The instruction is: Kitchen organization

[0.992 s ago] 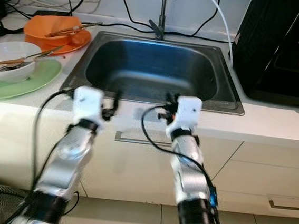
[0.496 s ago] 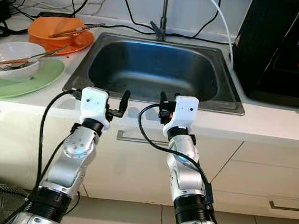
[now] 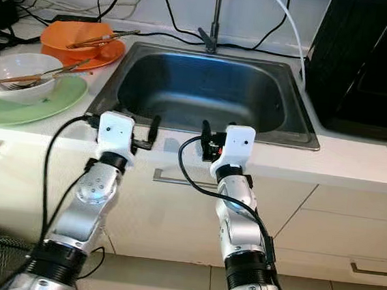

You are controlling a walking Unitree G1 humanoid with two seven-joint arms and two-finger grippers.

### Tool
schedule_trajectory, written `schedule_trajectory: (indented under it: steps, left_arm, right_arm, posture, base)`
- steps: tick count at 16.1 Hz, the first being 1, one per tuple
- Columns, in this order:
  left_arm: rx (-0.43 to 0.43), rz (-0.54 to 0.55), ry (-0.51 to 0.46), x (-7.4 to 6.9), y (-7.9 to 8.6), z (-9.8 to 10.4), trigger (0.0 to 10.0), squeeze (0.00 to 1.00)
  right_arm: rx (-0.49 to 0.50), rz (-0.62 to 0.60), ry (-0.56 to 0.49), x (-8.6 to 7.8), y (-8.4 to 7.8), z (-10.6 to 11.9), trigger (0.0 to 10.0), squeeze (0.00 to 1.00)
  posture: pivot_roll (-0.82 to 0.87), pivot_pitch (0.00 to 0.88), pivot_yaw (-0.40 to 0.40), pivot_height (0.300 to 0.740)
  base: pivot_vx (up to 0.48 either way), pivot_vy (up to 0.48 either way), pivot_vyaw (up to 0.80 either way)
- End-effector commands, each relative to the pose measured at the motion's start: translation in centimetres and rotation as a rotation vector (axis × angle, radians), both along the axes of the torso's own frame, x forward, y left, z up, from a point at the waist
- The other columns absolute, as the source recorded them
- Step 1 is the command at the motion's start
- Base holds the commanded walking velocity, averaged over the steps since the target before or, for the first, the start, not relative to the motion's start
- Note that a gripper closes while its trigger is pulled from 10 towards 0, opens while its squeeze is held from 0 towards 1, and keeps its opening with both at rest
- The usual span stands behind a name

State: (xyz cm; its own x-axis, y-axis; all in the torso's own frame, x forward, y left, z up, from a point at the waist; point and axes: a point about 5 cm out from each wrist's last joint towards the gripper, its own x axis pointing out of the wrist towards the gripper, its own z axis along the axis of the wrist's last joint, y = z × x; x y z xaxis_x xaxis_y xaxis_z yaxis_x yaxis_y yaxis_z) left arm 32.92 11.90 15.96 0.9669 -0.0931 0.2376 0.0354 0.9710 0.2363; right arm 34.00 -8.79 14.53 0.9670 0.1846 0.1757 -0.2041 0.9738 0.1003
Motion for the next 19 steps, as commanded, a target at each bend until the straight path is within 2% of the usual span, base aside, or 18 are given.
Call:
schedule_trajectory:
  steps: [1, 2, 3, 4, 5, 7, 8, 12, 13, 15, 16, 18, 19]
  left_arm:
    - [0.062, 0.011, -0.018, -0.1, 0.0, 0.5, 10.0, 0.00]
    - [0.144, 0.032, -0.015, 0.2, 0.5, 0.8, 10.0, 0.00]
    - [0.189, 0.048, -0.022, 0.4, 0.8, 0.9, 10.0, 0.00]
    - [0.302, 0.102, -0.063, 1.0, 1.7, 1.8, 10.0, 0.00]
    - [0.331, 0.118, -0.078, 1.2, 1.9, 2.1, 10.0, 0.00]
    - [0.577, 0.191, -0.121, 1.7, 2.8, 3.3, 10.0, 0.00]
    - [0.644, 0.222, -0.127, 2.0, 3.3, 3.7, 10.0, 0.00]
    - [0.729, 0.277, -0.062, 3.6, 5.3, 3.7, 10.0, 0.00]
    - [0.717, 0.272, -0.057, 3.7, 5.3, 3.7, 10.0, 0.00]
    - [0.557, 0.203, -0.023, 3.7, 4.5, 3.3, 10.0, 0.00]
    - [0.218, 0.089, 0.028, 3.0, 2.7, 2.3, 10.0, 0.00]
    - [0.041, 0.014, 0.042, 2.0, 1.0, 1.3, 10.0, 0.00]
    - [0.013, -0.001, 0.050, 1.6, 0.4, 0.8, 10.0, 0.00]
  right_arm:
    - [0.009, -0.010, 0.010, -0.1, -0.1, -0.3, 10.0, 0.00]
    - [0.009, -0.009, 0.010, -0.1, -0.2, -0.4, 10.0, 0.00]
    - [0.008, -0.009, 0.010, -0.1, -0.2, -0.4, 10.0, 0.00]
    - [0.008, -0.008, 0.009, 0.0, -0.2, -0.3, 10.0, 0.00]
    - [0.008, -0.008, 0.008, 0.0, -0.2, -0.3, 10.0, 0.00]
    - [0.009, -0.015, 0.009, 0.1, -0.3, -0.3, 10.0, 0.00]
    - [0.010, -0.016, 0.009, 0.0, -0.3, -0.3, 10.0, 0.00]
    - [0.007, -0.018, 0.015, 0.0, -0.5, -0.5, 10.0, 0.00]
    - [0.007, -0.018, 0.014, 0.0, -0.5, -0.4, 10.0, 0.00]
    - [0.006, -0.023, 0.012, 0.1, -0.6, -0.4, 10.0, 0.00]
    - [0.004, -0.029, 0.013, 0.0, -0.8, -0.4, 10.0, 0.00]
    - [0.004, -0.031, 0.013, 0.0, -0.8, -0.4, 10.0, 0.00]
    - [0.005, -0.033, 0.013, 0.0, -0.9, -0.4, 10.0, 0.00]
  posture:
    - [0.09, 0.000, 0.011, 0.740]
    - [0.09, 0.000, 0.011, 0.740]
    - [0.09, 0.000, 0.006, 0.740]
    - [0.09, 0.000, 0.002, 0.740]
    - [0.09, 0.001, 0.001, 0.740]
    - [0.09, 0.008, 0.002, 0.740]
    - [0.09, 0.011, 0.002, 0.740]
    - [0.08, 0.015, 0.002, 0.740]
    - [0.08, 0.015, 0.002, 0.740]
    - [0.08, 0.019, 0.002, 0.740]
    - [0.08, 0.021, 0.002, 0.740]
    - [0.08, 0.023, 0.000, 0.740]
    - [0.08, 0.026, -0.002, 0.740]
  base:
    - [0.000, 0.000, 0.00]
    - [0.000, 0.000, 0.00]
    - [0.000, 0.000, 0.00]
    - [0.000, 0.000, 0.00]
    - [0.000, 0.000, 0.00]
    - [0.000, 0.000, 0.00]
    - [0.000, 0.000, 0.00]
    - [0.000, 0.000, 0.00]
    - [0.000, 0.000, 0.00]
    - [0.000, 0.000, 0.00]
    - [0.000, 0.000, 0.00]
    - [0.000, 0.000, 0.00]
    - [0.000, 0.000, 0.00]
